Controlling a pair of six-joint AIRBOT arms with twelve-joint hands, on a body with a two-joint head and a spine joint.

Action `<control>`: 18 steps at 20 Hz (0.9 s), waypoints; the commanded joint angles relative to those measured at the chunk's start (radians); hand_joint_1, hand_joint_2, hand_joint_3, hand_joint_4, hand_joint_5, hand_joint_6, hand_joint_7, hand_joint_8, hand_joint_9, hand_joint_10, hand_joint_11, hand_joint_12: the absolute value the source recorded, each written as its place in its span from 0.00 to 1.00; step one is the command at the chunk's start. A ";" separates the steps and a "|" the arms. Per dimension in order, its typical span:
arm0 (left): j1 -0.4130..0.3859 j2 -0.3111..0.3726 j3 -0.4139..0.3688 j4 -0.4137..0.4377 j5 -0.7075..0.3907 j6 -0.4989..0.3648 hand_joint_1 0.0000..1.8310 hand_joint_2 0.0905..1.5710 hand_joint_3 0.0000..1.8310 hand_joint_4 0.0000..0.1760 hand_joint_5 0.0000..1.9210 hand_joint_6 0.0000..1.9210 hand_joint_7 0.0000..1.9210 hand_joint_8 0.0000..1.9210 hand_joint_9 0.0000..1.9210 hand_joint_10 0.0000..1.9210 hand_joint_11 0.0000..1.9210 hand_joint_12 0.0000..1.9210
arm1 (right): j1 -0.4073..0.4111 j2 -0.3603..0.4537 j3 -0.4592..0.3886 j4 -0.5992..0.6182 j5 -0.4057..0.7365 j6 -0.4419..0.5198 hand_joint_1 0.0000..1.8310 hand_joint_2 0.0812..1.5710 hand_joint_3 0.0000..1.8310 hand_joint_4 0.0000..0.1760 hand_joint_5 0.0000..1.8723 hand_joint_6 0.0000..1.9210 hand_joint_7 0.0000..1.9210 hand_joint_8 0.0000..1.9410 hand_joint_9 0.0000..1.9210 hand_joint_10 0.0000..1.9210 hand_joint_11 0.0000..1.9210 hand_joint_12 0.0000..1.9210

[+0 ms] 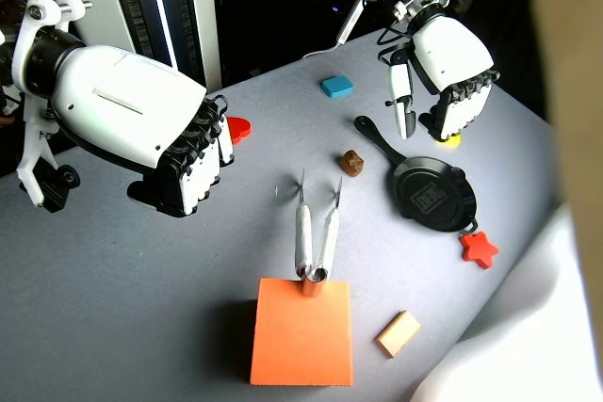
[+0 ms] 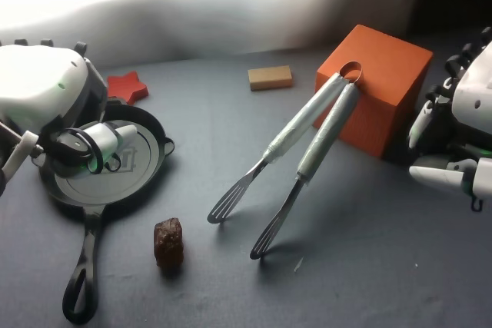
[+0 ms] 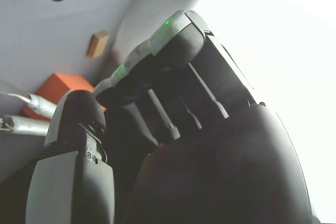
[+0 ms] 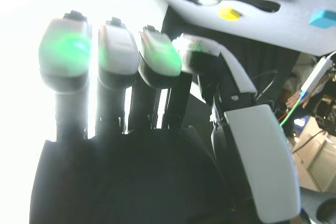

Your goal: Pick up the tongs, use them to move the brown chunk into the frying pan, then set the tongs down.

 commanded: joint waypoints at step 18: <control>-0.009 0.002 -0.068 -0.029 -0.207 0.027 0.00 0.80 0.00 0.00 0.00 0.00 0.00 0.00 0.00 0.00 0.00 0.00 | 0.170 -0.183 0.163 0.002 -0.163 -0.194 0.52 0.56 0.00 0.00 0.00 0.00 0.00 0.00 0.00 0.00 0.00 0.01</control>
